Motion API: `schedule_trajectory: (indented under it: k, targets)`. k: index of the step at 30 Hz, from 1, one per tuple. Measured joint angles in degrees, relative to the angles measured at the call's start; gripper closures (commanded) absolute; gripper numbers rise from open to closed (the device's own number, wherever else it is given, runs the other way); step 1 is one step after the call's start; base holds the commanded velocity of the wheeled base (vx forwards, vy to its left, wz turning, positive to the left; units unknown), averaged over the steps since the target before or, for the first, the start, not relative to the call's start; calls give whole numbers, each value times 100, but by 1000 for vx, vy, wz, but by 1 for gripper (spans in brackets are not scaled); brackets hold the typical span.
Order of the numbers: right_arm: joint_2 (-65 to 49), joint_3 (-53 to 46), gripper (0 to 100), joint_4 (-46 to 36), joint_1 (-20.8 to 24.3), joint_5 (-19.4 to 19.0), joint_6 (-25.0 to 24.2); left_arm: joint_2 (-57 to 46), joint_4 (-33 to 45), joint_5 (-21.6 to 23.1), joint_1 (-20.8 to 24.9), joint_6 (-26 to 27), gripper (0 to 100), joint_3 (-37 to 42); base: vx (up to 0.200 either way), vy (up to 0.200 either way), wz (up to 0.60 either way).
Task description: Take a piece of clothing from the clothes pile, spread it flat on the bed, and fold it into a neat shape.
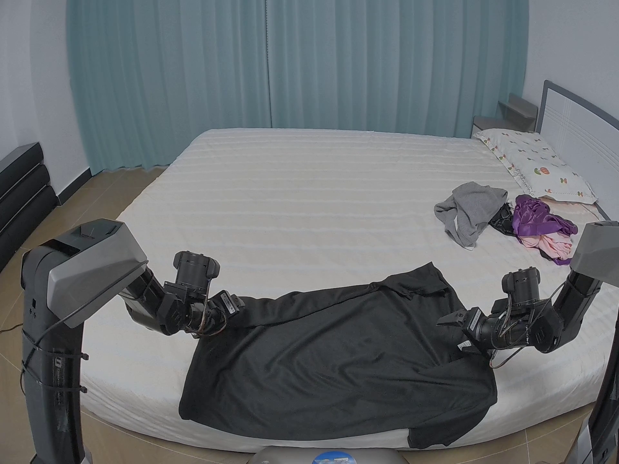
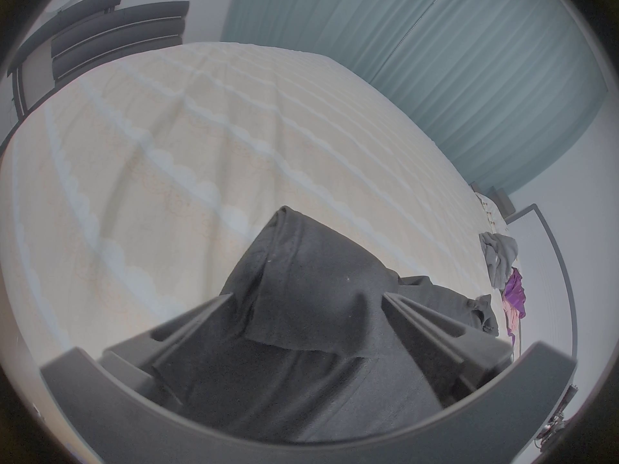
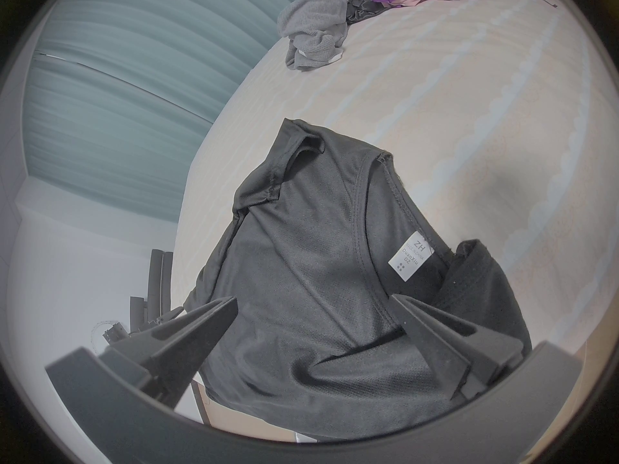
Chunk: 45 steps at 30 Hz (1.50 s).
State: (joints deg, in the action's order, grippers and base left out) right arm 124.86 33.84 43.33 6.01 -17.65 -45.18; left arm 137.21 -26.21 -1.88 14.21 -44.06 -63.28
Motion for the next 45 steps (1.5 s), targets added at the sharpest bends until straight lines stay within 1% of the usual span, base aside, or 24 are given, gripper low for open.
schedule_trajectory:
  k: [6, 11, 18, 22, 30, 34, 36, 42, 45]
  targets:
    - [0, -9, 0, 0, -4, 11, 16, 67, 155, -33, 24, -6, 100, -155, 0, 0, 0]
    - [-2, -35, 0, 20, 0, 17, 29, 48, 117, -222, -30, -11, 100, -199, 0, 0, 0]
    - [4, -17, 0, 416, -4, 22, 62, 0, 93, -441, -234, -30, 100, -469, 0, 0, 0]
    - [56, 102, 0, 449, -12, 26, 78, -35, 87, -485, -394, -138, 100, -700, 0, 0, 0]
    - [282, 855, 0, 400, -168, 33, 100, -44, 95, -494, -621, -375, 100, -1174, 0, 0, 0]
    - [456, 1395, 0, 167, -277, 46, 194, -24, 100, -494, -658, -395, 100, -1340, 0, 0, 0]
    - [566, 1729, 0, -27, -340, 52, 319, -16, 100, -494, -667, -400, 100, -1414, 0, 0, 0]
    - [1003, 2636, 0, -416, -450, 101, 905, 11, 100, -494, -669, -406, 100, -1558, 0, 0, 0]
    - [1208, 3016, 0, -775, -428, 126, 990, 22, 100, -494, -669, -408, 100, -1598, 0, 0, 0]
